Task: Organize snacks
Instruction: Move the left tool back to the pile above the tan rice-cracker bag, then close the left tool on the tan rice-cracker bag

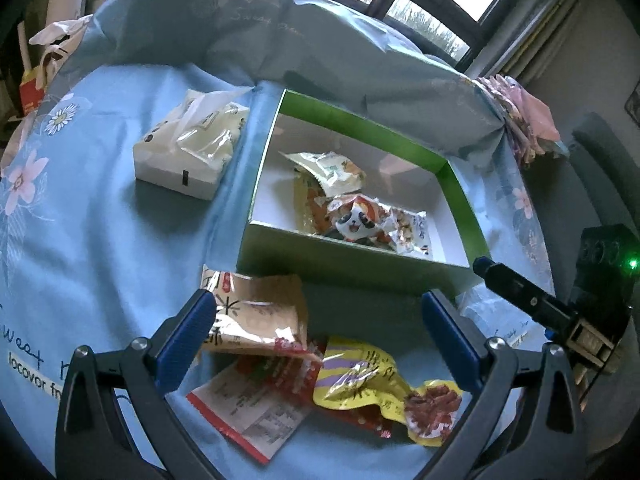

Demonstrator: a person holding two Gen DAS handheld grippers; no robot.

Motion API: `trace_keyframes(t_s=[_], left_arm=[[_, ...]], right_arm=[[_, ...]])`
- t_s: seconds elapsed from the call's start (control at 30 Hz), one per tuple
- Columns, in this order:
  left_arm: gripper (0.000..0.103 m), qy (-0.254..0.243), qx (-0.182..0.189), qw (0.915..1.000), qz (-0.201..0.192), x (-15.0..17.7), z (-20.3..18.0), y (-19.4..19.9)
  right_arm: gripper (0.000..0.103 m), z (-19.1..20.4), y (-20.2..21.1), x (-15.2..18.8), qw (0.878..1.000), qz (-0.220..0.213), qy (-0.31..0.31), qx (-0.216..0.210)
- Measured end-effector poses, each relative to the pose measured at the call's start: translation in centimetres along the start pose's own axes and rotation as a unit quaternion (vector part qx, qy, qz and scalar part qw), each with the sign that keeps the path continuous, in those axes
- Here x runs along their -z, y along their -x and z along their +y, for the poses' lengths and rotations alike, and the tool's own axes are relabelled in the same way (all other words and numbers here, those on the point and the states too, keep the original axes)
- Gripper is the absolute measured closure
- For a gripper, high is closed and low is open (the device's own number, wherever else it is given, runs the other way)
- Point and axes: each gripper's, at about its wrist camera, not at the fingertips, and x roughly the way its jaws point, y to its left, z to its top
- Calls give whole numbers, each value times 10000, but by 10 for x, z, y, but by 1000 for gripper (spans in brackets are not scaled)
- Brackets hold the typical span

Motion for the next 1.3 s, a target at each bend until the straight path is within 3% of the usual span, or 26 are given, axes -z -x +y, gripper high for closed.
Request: trace_keyframes(t_s=[0.13,0.5,0.7,0.83,1.1,1.2,1.3], left_arm=[[0,153,170,9997,98,3,11,3],[1,848,-75,9961,212,7,56,4],[1,1072,-11,9929,520,9,65,-13],[2,1133,13,9922,510,7,67,-15],[28,1169,44,9911,636,6,71,-21],[30,1205,65,9902,705,6,74,-25],[45,1332,178,9877,797,7,78,-28]], right_arm=[[33,10,-11,4,9995,227,170,-127],[33,29,-53,24,9943,861,240,-576],[33,53,-73,39,9905,1102,576,-592],[33,66,-82,43,9887,1165,808,-490],[33,82,-100,42,9858,1197,1148,-260],[33,85,-107,40,9852,1212,1206,-157],[33,88,-113,40,9832,1292,1278,-144]])
